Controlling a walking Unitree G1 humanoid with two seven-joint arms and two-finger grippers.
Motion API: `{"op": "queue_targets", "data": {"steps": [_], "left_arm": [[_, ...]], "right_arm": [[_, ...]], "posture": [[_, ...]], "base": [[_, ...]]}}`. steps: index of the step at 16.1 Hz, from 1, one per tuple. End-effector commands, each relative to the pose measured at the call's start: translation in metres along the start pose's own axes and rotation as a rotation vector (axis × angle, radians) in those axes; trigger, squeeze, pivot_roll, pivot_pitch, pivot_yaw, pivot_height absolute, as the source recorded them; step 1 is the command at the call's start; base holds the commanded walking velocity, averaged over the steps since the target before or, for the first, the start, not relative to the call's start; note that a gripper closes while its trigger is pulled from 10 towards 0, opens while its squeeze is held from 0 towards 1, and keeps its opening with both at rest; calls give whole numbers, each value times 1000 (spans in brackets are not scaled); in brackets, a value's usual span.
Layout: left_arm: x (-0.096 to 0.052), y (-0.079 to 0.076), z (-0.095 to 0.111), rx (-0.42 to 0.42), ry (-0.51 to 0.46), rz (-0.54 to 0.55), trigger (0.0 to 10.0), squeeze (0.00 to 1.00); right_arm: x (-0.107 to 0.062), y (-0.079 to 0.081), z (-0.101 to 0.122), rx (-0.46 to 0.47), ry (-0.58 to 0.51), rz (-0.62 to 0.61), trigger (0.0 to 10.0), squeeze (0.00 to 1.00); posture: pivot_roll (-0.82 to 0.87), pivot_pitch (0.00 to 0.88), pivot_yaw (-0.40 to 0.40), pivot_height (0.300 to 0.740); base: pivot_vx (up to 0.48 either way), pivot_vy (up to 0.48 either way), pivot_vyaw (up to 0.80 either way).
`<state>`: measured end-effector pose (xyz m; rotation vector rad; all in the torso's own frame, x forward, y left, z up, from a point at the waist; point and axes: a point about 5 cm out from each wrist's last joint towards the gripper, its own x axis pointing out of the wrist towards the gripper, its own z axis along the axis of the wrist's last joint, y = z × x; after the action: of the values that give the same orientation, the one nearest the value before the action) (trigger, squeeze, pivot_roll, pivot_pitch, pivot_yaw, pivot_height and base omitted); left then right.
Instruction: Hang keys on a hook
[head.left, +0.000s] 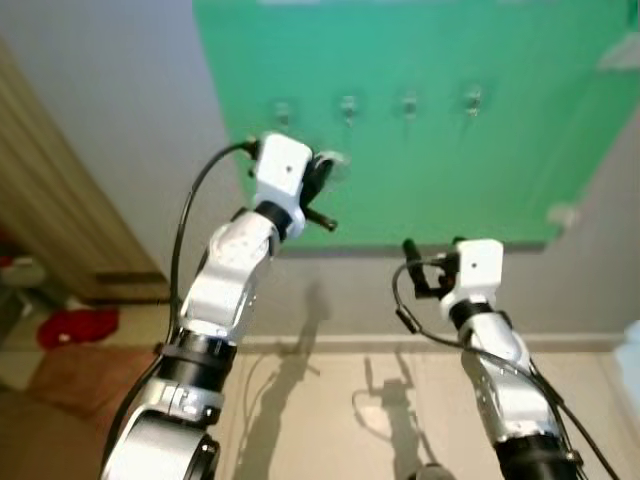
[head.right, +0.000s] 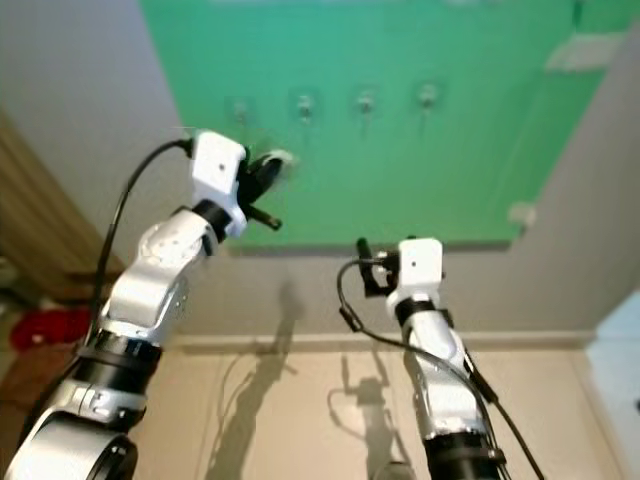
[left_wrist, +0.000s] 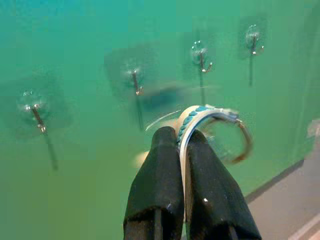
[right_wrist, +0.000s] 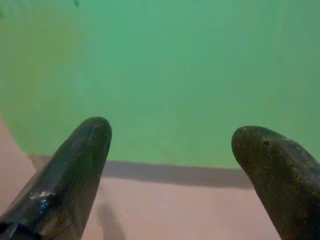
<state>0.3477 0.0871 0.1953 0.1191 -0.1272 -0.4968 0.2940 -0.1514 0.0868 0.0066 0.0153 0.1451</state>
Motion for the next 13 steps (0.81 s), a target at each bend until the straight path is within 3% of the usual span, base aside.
{"op": "queue_targets", "data": {"steps": [1, 4, 13], "left_arm": [[-2, 14, 2, 22, 5, 46, 0, 0], [4, 19, 3, 9, 4, 69, 0, 0], [10, 13, 5, 19, 6, 60, 0, 0]], "right_arm": [[2, 11, 2, 13, -5, 35, 10000, 0], [2, 11, 1, 12, -2, 35, 10000, 0], [-9, 9, -1, 8, 8, 31, 10000, 0]], "posture": [[-78, 0, 115, 740], [-83, 0, 115, 740], [-106, 0, 119, 740]], "base": [[0, 0, 0], [84, 0, 0], [480, 0, 0]]}}
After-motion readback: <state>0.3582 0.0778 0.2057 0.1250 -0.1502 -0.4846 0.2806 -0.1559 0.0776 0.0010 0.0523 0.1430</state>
